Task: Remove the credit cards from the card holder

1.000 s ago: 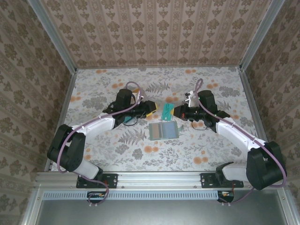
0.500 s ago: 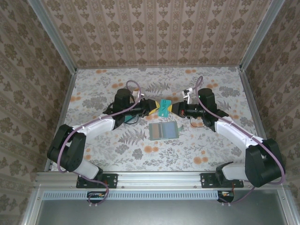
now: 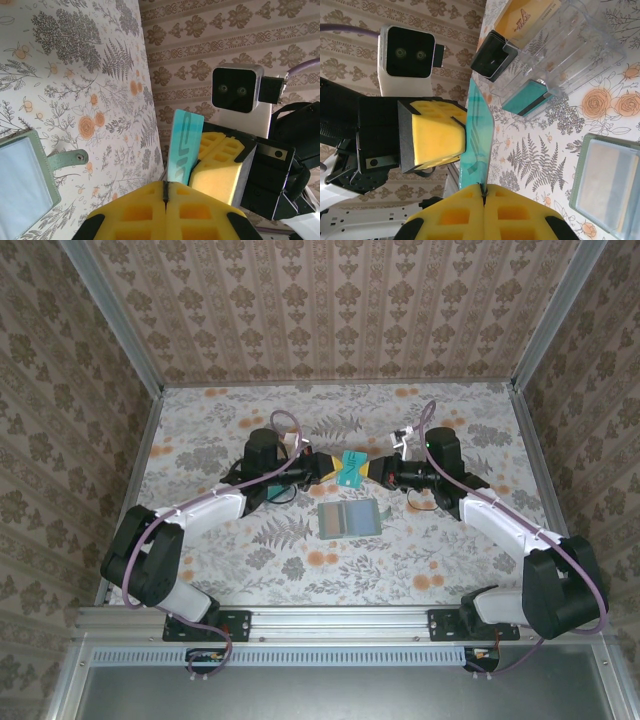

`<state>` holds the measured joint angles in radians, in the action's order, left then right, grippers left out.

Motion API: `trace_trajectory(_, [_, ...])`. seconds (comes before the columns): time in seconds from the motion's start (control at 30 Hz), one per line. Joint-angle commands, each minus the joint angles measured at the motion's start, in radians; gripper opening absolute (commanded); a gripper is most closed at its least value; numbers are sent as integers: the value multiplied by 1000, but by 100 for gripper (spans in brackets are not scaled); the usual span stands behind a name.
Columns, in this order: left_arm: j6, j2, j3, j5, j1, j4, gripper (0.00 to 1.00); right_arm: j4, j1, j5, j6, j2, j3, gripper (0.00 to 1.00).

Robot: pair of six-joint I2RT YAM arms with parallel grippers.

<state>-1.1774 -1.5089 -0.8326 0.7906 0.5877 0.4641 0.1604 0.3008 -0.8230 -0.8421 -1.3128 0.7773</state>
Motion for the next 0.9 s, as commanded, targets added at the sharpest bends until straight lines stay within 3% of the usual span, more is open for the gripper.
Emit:
trace_trajectory(0.0, [20,27,-24,41,12,16,0,-1,5,-4,14,-3,-5,37])
trace_trajectory(0.03, [32,32,-25,41,9,0,0,-12,5,1,17,-2,-3,54])
trace_trajectory(0.13, [86,56,-32,38,-7,-85,0,-33,6,8,34,6,0,62])
trace_trajectory(0.23, [173,90,-52,36,-32,-222,0,-76,4,36,59,18,7,78])
trace_trajectory(0.4, [486,144,-157,-29,-77,-661,0,-139,4,88,96,48,11,100])
trace_trajectory(0.53, [724,157,-238,-139,-118,-946,0,-170,4,119,113,69,11,100])
trace_trajectory(0.6, [840,167,-269,-264,-124,-1052,0,-181,4,130,119,77,9,100])
trace_trajectory(0.73, [1034,199,-280,-455,-151,-1115,0,-191,4,145,125,97,-1,100])
trace_trajectory(0.87, [1253,214,-260,-530,-152,-1119,0,-215,5,173,136,123,-11,100])
